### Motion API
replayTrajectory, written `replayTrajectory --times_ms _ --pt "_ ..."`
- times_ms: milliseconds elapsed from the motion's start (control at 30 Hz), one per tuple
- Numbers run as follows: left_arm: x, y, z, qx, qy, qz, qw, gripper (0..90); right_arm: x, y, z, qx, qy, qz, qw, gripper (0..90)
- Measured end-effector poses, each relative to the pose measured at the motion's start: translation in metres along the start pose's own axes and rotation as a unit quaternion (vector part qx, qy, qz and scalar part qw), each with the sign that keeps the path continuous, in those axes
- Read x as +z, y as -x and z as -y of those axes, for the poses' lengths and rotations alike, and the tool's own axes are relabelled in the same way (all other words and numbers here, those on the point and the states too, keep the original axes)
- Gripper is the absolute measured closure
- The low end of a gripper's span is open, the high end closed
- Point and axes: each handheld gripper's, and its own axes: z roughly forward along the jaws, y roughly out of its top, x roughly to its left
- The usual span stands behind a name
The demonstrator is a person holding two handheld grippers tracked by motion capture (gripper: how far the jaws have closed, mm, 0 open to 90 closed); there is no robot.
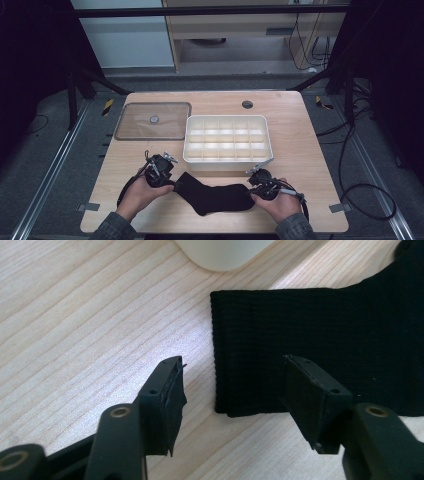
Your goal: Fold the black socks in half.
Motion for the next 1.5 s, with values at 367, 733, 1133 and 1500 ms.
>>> replayTrajectory --times_ms 367,733,1133,1500 --pt "0.011 0.001 0.001 0.010 -0.024 0.009 0.9996 49.9 -0.001 0.001 0.002 0.003 0.001 -0.009 1.0000 83.3" --pt "0.014 0.003 0.002 0.014 -0.032 0.018 0.9992 59.1 -0.002 -0.002 0.002 -0.002 0.000 -0.011 0.9999 83.4" --pt "0.015 0.004 0.007 0.012 -0.017 0.030 0.9993 75.2 0.000 -0.005 0.001 -0.009 -0.001 -0.016 0.9998 85.7" --pt "0.012 0.001 0.011 0.016 -0.013 0.036 0.9991 76.9 -0.001 -0.005 0.002 -0.011 0.003 -0.021 0.9997 85.9"
